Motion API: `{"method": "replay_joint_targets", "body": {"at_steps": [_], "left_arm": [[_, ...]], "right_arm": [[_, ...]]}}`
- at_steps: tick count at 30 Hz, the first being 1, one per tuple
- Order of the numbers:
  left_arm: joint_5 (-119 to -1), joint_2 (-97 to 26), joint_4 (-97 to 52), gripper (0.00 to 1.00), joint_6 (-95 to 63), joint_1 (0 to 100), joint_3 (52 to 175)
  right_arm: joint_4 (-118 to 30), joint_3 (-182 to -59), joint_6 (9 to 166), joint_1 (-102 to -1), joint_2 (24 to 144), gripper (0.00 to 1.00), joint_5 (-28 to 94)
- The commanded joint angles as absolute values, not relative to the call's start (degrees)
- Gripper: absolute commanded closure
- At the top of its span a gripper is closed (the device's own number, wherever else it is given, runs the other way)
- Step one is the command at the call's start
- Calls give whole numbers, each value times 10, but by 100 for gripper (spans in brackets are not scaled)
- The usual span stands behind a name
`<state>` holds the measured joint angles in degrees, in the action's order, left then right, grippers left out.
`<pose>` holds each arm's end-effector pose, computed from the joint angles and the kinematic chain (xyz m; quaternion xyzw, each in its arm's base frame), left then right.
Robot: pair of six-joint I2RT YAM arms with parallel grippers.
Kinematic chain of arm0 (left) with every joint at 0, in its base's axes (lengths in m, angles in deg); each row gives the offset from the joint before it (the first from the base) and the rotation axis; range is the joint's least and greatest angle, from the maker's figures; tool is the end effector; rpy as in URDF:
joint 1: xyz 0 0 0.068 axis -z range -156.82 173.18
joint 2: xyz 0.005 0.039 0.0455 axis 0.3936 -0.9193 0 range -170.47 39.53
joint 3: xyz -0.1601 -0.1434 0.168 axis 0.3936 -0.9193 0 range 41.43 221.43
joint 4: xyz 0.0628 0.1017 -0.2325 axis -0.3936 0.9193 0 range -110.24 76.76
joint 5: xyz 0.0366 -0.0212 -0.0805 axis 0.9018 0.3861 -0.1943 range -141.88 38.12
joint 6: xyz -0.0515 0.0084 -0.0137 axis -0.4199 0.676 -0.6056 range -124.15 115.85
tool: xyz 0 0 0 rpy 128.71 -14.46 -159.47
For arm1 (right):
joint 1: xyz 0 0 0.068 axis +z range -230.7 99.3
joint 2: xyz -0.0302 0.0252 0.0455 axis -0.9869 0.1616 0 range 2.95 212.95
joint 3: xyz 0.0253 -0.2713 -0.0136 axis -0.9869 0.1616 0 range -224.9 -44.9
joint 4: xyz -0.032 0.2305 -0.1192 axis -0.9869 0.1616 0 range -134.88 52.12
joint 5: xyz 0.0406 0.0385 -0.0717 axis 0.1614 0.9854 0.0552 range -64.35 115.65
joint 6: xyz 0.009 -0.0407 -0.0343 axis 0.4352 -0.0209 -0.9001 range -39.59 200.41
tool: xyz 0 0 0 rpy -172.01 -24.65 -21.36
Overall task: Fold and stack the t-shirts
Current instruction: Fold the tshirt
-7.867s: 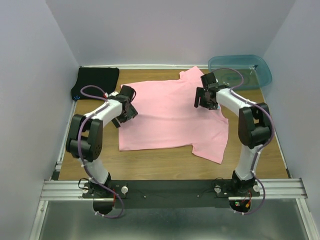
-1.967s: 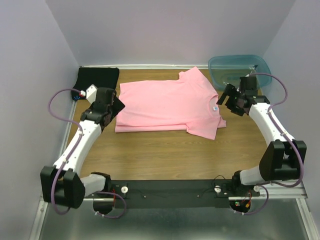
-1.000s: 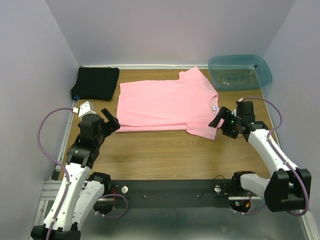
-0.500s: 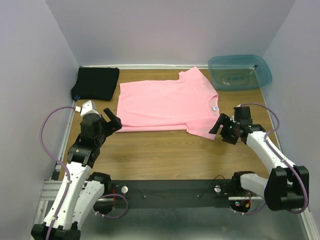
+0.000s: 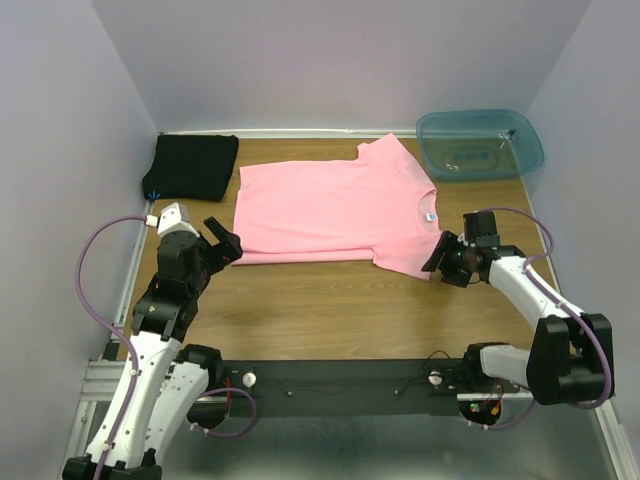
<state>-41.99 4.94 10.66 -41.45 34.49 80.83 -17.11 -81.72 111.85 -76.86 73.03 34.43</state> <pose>0.1381 -0.0215 0.2956 -0.2345 0.8134 -0.1504 0.5106 0.2198 0.0202 0.1818 0.2117 0.9421 0.1462 0.2151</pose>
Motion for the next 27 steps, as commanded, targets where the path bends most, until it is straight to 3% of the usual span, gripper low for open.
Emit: {"method": "replay_joint_targets", "body": {"at_steps": [1,11,27], "left_arm": [[-431,55,96,2,-408,342,802],[-424,53,94,2,-408,343,801],[-510,-9,60,2,-376,346,794]], "right_arm": [[-193,-819,1121,-768,727,32,334],[-192,-789,1091,-767,681,32,396],[-180,-778,1146,-767,686,38,348]]}}
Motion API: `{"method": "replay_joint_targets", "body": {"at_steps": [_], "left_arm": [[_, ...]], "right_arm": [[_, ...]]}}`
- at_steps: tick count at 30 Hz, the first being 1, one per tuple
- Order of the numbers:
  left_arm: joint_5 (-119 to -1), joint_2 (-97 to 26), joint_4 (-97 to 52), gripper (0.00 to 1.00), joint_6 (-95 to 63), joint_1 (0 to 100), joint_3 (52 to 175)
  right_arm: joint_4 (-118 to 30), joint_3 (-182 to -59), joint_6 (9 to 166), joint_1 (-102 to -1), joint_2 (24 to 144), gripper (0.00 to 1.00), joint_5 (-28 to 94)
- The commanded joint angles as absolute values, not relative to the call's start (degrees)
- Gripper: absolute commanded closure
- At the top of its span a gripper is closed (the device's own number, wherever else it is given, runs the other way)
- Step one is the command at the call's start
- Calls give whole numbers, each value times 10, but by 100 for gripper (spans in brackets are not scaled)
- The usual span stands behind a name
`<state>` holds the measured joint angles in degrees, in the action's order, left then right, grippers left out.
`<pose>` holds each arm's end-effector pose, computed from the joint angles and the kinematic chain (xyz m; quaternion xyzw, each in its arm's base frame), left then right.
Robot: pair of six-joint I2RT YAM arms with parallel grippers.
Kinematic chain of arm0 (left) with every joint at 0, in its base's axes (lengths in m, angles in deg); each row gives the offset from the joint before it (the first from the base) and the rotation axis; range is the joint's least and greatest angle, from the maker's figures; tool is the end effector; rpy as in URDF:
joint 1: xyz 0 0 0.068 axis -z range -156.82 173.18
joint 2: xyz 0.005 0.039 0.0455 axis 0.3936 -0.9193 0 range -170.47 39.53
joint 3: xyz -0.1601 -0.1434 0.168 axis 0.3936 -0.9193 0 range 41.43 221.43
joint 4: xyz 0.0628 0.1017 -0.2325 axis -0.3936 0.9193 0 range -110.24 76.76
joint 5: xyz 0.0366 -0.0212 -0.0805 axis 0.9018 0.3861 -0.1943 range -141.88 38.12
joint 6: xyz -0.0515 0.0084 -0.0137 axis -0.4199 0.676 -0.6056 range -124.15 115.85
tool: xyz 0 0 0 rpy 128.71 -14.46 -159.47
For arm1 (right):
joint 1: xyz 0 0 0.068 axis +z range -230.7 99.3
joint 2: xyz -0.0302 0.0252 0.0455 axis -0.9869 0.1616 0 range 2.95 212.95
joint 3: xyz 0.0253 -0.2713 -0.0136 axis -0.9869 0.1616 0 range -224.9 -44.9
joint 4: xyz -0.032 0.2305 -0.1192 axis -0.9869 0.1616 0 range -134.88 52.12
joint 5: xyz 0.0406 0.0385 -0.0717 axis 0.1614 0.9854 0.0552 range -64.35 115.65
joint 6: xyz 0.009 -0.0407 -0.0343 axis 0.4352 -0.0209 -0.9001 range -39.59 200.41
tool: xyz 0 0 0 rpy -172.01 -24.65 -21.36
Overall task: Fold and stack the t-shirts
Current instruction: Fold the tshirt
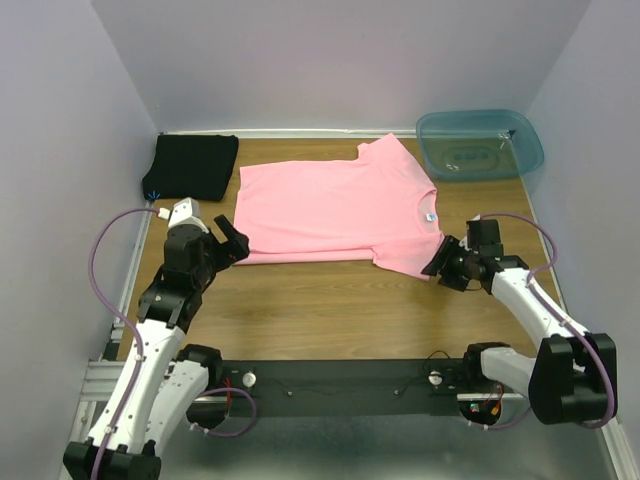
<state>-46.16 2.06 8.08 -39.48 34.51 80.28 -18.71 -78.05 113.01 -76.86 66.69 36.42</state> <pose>0.1492 -0.0263 0.2903 -0.2025 0.8273 -0.1678 0.4964 0.2035 0.0203 0.1859 0.2109 0.9308 0.1745 0.2423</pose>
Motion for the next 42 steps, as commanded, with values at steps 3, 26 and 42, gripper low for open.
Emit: {"method": "replay_joint_targets", "body": {"at_steps": [3,26,42], "left_arm": [[-544,-29,45,3,-376,352,789],[-543,-46,4,5,-383,372,769],[-541,-57,1,6,-384,402,766]], "right_arm": [[-182,-777,1147,-767,703,38,344],[-243,-724,1163,-767,743,43,331],[-291,-729,1215,-767,785,54,322]]}}
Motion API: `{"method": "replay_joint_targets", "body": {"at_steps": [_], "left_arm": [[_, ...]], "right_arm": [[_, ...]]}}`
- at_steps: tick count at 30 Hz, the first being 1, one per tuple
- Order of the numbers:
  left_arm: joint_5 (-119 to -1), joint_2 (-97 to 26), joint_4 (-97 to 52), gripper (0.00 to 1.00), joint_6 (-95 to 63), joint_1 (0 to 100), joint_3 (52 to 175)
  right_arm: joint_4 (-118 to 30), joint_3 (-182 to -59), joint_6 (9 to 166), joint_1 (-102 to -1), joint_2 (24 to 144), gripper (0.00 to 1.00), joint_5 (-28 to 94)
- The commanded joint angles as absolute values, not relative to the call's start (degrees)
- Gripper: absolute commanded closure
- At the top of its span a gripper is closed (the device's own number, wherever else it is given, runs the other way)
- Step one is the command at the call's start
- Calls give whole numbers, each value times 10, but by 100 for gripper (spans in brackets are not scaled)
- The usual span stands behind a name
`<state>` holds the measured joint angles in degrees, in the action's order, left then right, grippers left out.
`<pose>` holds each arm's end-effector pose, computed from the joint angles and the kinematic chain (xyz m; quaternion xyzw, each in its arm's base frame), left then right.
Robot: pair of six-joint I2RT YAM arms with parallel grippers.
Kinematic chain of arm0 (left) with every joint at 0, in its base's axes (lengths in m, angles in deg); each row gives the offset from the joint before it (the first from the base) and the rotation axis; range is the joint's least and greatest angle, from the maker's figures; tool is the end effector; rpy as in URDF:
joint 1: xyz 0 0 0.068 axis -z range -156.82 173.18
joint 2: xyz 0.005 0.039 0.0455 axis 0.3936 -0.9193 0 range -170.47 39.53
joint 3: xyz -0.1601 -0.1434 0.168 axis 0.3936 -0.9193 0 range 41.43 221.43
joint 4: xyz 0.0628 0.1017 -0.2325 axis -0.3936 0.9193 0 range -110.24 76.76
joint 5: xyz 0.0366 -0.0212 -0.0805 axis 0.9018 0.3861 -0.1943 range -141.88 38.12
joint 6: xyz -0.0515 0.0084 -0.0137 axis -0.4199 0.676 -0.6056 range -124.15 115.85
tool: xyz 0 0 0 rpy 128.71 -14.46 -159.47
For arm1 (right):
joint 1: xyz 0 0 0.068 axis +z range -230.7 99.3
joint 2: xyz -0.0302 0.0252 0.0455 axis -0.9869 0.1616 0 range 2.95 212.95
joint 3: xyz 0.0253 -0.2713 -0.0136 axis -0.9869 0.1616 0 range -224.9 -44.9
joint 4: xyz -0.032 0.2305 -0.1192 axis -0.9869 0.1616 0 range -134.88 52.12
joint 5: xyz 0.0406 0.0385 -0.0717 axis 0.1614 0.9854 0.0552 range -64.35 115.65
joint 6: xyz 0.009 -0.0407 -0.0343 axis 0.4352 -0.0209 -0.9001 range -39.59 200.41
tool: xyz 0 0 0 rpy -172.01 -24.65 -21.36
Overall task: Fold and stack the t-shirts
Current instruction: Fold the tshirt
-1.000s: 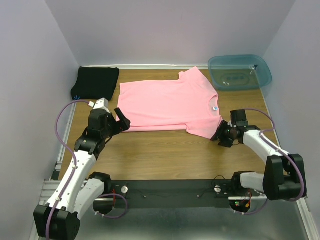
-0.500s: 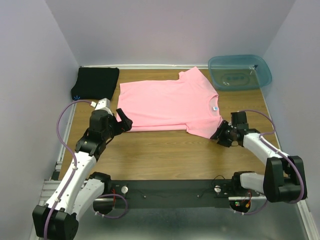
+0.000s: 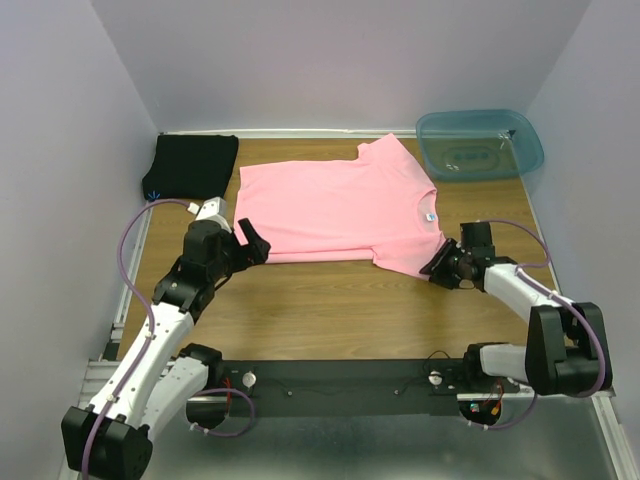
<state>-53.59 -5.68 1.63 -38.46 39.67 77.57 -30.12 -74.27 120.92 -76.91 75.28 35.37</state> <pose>0.1716 -0.0520 0.2650 -0.1274 0.8607 -0.2231 0.4396 0.2174 0.0205 0.1496 0.2791 0.9159 0.1798 0.2257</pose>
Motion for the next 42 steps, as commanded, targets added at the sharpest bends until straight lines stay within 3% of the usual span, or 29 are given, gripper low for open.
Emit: {"method": "replay_joint_targets", "body": {"at_steps": [1,5,8,10,18,27,42], "left_arm": [[-540,-57,1,6,-384,402,767],[-542,-59,1,6,-384,405,766],[-541,-62,0,6,-385,407,766],[-540,-64,-3,6,-385,407,767],[-528,-114,-13,6,-383,407,778],[-530,-203,-51,6,-390,407,817],[-523,-246,-64,6,-387,407,823]], "right_arm": [[-291,-730,1216,-767,786,57,319],[-290,-731,1216,-767,786,71,315],[-289,-736,1215,-768,779,94,329],[-286,-747,1215,-767,771,99,335],[-278,-862,1221,-768,798,99,352],[-279,-1022,1207,-767,941,99,347],[-282,-1149,1209,-767,1079,99,325]]}}
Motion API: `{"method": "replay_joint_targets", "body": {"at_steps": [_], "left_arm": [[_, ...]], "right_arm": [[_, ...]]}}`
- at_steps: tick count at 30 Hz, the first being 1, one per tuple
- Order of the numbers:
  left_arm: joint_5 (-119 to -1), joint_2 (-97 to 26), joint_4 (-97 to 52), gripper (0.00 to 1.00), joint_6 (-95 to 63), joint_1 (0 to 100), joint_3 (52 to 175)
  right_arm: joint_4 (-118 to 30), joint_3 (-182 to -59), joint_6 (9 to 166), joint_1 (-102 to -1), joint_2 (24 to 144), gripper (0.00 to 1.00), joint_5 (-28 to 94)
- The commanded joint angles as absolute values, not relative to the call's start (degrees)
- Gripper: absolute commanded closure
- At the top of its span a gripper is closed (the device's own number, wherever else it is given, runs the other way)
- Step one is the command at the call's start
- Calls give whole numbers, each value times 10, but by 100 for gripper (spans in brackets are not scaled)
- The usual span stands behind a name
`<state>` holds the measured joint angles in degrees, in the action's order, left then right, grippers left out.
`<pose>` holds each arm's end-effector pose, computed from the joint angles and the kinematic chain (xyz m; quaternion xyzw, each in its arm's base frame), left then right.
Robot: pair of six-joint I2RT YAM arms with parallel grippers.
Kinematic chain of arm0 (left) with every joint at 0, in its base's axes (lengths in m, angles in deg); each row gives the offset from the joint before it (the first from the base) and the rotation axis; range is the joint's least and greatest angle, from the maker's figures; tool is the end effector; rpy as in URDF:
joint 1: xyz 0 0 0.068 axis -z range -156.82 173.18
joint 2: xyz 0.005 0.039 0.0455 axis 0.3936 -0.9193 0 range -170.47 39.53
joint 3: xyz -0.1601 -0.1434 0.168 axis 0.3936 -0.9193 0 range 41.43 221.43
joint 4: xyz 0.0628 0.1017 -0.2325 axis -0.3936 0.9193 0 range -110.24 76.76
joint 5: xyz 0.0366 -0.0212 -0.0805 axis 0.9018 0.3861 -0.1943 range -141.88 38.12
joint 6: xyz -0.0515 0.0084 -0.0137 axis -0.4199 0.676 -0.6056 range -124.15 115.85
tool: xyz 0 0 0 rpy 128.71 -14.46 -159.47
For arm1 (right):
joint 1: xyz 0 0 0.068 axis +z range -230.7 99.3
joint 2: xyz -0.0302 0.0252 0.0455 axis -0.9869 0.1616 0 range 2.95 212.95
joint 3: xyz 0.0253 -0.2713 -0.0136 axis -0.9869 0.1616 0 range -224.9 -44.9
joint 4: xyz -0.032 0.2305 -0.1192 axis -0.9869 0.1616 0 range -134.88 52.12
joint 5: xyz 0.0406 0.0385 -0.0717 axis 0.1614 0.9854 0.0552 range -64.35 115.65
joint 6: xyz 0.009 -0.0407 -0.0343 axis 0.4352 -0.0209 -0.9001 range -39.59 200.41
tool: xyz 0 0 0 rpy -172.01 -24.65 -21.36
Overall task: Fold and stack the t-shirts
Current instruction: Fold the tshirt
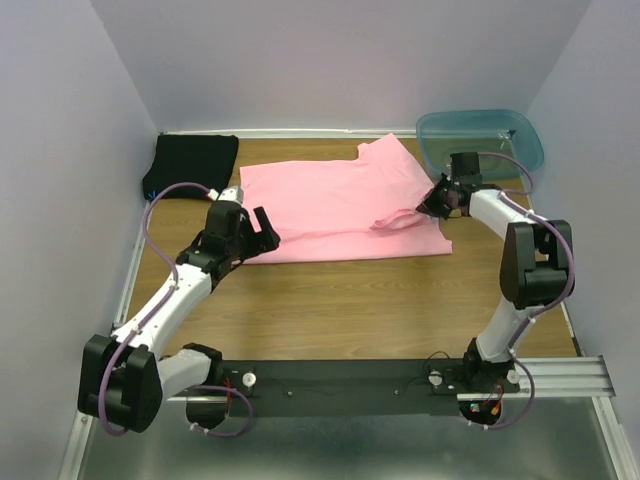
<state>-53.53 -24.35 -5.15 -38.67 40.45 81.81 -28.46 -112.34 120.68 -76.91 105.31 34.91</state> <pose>0.2269 -0.0717 0.2394 -0.1289 0.8917 -0.2011 0.3845 0.3787 0.0309 0.1950 0.2690 0.9017 0.1944 0.2772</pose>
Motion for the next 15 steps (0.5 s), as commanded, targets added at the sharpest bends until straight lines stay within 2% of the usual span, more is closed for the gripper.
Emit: {"method": "replay_joint_targets", "body": {"at_steps": [1,15], "left_arm": [[-523,-246,-64,6,-387,407,822],[-504,-250,-64,6,-386,407,806]], "right_arm": [[-283,-1153,1214,-767,1084,99,322],[-286,-1220,1225,-767,1147,99,304]]}}
